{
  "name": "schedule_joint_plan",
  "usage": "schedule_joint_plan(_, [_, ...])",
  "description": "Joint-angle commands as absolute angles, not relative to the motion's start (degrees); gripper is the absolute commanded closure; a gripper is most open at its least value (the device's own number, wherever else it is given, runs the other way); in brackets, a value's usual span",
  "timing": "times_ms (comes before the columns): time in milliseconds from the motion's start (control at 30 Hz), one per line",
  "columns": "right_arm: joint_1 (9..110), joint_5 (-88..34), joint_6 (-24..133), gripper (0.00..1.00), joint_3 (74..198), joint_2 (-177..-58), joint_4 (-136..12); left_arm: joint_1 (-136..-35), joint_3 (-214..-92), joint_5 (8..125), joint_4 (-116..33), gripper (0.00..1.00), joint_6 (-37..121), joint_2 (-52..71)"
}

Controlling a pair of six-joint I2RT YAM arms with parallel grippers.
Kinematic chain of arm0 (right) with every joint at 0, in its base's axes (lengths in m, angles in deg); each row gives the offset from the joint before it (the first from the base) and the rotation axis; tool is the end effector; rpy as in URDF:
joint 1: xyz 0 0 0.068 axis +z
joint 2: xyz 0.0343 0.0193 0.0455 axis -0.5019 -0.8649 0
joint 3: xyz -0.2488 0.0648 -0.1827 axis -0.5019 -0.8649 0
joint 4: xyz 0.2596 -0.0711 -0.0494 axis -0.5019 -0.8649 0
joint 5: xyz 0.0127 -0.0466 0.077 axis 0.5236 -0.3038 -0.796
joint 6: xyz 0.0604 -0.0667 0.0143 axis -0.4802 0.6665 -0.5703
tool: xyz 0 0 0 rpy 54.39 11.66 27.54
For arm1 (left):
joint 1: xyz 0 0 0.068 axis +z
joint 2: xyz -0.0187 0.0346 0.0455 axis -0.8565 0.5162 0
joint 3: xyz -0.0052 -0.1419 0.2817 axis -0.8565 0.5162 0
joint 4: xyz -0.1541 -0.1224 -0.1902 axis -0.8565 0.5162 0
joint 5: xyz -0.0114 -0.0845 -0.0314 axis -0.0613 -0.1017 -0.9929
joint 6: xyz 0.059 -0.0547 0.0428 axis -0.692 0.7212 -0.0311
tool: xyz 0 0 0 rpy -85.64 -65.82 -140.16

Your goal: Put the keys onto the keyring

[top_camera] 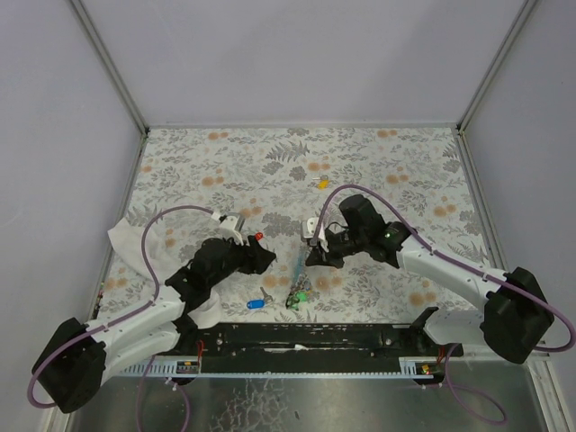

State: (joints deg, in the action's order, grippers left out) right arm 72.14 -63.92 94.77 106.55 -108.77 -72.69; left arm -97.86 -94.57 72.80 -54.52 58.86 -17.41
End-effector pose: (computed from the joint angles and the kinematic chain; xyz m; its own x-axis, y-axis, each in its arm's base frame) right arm 0.1770 0.2362 0.2665 0.1095 -0.4303 -0.8960 -0.9929 -0.0897 -0.0783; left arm 0.1603 -0.1332 0.1913 -0.5465 -0.1648 -0.8211 0.4487 0.7703 -0.4532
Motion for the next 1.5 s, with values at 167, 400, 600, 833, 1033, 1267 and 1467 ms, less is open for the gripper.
schedule_joint_plan(167, [78.7,-44.0,93.7,1.0,115.9,-112.6,-84.5,-97.9,-97.7,73.0,-52.8,0.4,59.3,-13.6])
schedule_joint_plan(400, [80.8,-38.0,90.7,1.0,120.4,-114.8,-91.0,-97.8,-97.0,72.4,-55.9,0.4,58.6,-14.2])
schedule_joint_plan(600, [81.1,-31.3,85.4,1.0,126.7,-118.5,-98.3,-97.8,-95.9,72.9,-57.6,0.4,60.0,-14.0])
schedule_joint_plan(833, [81.2,-34.3,86.0,1.0,124.9,-115.8,-97.5,-97.7,-97.6,69.9,-59.5,0.4,60.3,-10.3])
schedule_joint_plan(1033, [81.2,-40.1,93.2,1.0,121.8,-111.0,-93.4,-97.7,-98.2,62.5,-64.8,0.4,58.4,-7.9])
schedule_joint_plan(1267, [81.2,-44.6,98.0,1.0,117.2,-106.6,-86.2,-97.8,-96.6,51.9,-75.4,0.44,58.2,-3.0])
schedule_joint_plan(1467, [81.2,-46.3,98.2,1.0,118.9,-109.4,-88.2,-99.5,-95.5,47.9,-84.9,0.49,60.8,2.6])
